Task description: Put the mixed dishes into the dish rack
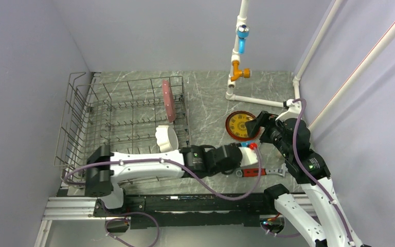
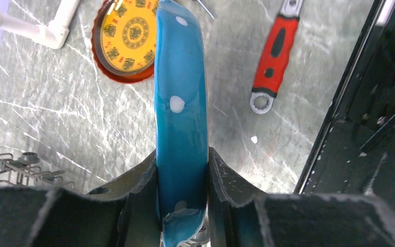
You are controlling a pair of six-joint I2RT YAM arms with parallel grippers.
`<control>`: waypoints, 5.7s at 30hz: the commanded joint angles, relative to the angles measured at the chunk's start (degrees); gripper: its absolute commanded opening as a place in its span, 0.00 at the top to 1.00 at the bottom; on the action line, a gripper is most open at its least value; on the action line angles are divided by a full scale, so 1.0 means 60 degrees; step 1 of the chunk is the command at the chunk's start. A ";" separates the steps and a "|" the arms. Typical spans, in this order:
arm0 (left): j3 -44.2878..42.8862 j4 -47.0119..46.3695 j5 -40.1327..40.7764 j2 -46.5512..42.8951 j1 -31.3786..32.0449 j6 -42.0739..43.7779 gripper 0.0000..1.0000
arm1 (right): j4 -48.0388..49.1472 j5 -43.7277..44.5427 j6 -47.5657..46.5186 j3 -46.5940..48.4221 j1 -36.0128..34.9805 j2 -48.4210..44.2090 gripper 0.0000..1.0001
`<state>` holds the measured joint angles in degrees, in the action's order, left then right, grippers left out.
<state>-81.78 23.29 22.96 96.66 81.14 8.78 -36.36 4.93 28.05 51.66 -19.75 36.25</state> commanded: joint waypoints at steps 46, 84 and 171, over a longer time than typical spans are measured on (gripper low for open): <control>0.1112 -0.2501 -0.6729 -0.6031 -1.2692 -0.9025 1.00 | 0.0443 0.0008 0.0208 -0.0427 -0.0030 0.1292 0.10; 0.2386 -0.3214 -0.6585 -0.4485 -1.3050 -0.9311 1.00 | 0.0573 -0.0718 0.0665 -0.0393 -0.0026 0.2652 0.00; 0.2076 -0.2869 -0.6173 -0.2847 -1.1075 -0.6286 0.40 | 0.0684 -0.0714 0.0634 -0.0828 -0.0034 0.2741 0.00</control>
<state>-66.61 9.21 -10.59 78.85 13.34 -30.02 -34.09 0.95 32.34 46.78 -19.77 53.36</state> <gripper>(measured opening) 0.609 0.993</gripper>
